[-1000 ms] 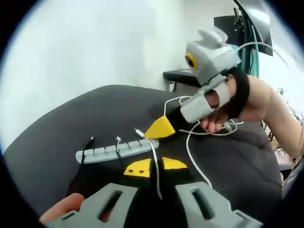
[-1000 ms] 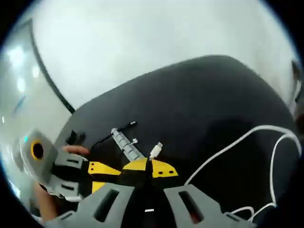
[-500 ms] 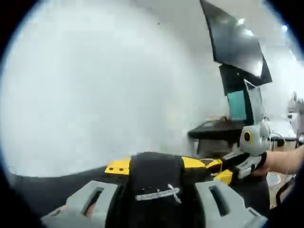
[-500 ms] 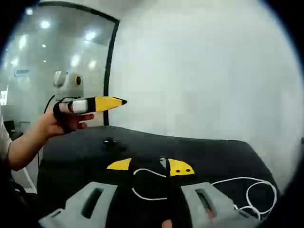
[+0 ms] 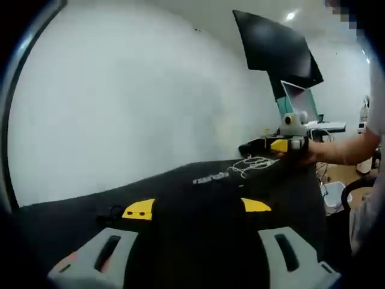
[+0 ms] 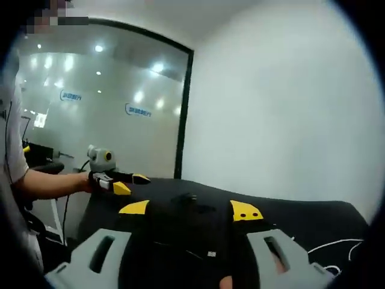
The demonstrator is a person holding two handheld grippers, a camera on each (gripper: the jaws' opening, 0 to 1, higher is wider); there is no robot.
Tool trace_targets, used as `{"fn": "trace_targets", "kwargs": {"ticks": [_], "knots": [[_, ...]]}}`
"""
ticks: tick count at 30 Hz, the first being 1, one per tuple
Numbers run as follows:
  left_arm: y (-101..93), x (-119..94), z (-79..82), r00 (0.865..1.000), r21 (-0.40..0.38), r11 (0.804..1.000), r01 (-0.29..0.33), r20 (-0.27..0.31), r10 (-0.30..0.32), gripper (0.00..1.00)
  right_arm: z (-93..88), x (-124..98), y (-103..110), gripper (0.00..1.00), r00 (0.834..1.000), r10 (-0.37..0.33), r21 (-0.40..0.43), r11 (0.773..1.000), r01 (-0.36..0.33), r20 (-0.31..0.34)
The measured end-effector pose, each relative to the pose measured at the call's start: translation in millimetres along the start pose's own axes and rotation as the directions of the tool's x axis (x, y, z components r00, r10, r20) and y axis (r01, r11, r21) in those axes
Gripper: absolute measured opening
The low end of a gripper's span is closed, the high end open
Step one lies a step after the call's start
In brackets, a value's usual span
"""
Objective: Grab the wires, straighten them and put them on the rack
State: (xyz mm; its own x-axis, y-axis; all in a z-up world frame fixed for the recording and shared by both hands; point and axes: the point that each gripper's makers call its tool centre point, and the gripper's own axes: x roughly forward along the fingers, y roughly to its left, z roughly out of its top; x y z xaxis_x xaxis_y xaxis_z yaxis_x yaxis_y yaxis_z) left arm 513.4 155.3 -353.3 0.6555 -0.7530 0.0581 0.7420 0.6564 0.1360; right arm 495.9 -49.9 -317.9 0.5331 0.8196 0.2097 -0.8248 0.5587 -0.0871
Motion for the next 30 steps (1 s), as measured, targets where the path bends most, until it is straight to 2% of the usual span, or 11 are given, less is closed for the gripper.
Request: {"fn": "trace_targets", "kwargs": {"ticks": [1, 2, 3, 4, 5, 6, 8, 11, 16, 25, 30], "knots": [[1.3, -3, -1.9, 1.000, -0.030, 1.000, 0.001, 0.002, -0.001, 0.54, 0.1, -3, 4, 0.44, 0.999, -0.004, 0.043, 0.999, 0.002, 0.038], [-0.6, -4, 0.6, 1.000, -0.054, 0.998, 0.009, 0.016, -0.008, 0.55, -7.9, -4, 2, 0.43, 1.000, -0.023, 0.103, 0.994, 0.024, -0.007], [-0.1, -4, 4.0, 1.000, -0.046, 0.999, 0.007, 0.027, -0.006, 0.55, -12.3, -6, -2, 0.42, 0.997, -0.008, 0.012, 1.000, 0.009, -0.071], [2.3, -2, 5.9, 0.999, -0.038, 0.999, 0.001, 0.040, 0.000, 0.56, -5.8, -5, -13, 0.42, 0.998, -0.063, 0.004, 0.998, 0.063, -0.020], [0.0, 1, 7.0, 0.999, -0.006, 1.000, 0.006, 0.050, -0.006, 0.57, -5.8, -5, -16, 0.42, 0.997, -0.082, 0.065, 0.994, 0.083, -0.009], [-6.2, 3, 4.6, 0.999, 0.028, 0.999, 0.020, 0.034, -0.021, 0.61, -10.5, -6, -17, 0.43, 0.997, -0.073, 0.098, 0.992, 0.076, -0.035], [-9.5, 5, -11.6, 0.998, -0.010, 1.000, 0.027, -0.054, -0.028, 0.65, -14.7, -6, -29, 0.42, 0.990, -0.126, 0.098, 0.986, 0.133, -0.066], [-4.6, 4, -16.0, 0.997, -0.005, 1.000, 0.012, -0.076, -0.013, 0.61, -12.1, -9, -36, 0.43, 0.982, -0.181, 0.094, 0.978, 0.185, -0.055], [1.3, 0, -7.1, 1.000, -0.040, 0.999, 0.009, -0.028, -0.010, 0.58, -3.5, -12, -31, 0.42, 0.979, -0.201, 0.074, 0.976, 0.203, -0.030], [-5.7, 1, -6.0, 0.999, -0.035, 0.999, 0.021, -0.023, -0.022, 0.58, -18.3, -9, -37, 0.40, 0.971, -0.215, 0.044, 0.974, 0.221, -0.108], [1.9, 0, -7.6, 1.000, -0.045, 0.999, 0.009, -0.022, -0.010, 0.57, -21.0, -13, -45, 0.38, 0.966, -0.226, 0.066, 0.970, 0.235, -0.121]]}}
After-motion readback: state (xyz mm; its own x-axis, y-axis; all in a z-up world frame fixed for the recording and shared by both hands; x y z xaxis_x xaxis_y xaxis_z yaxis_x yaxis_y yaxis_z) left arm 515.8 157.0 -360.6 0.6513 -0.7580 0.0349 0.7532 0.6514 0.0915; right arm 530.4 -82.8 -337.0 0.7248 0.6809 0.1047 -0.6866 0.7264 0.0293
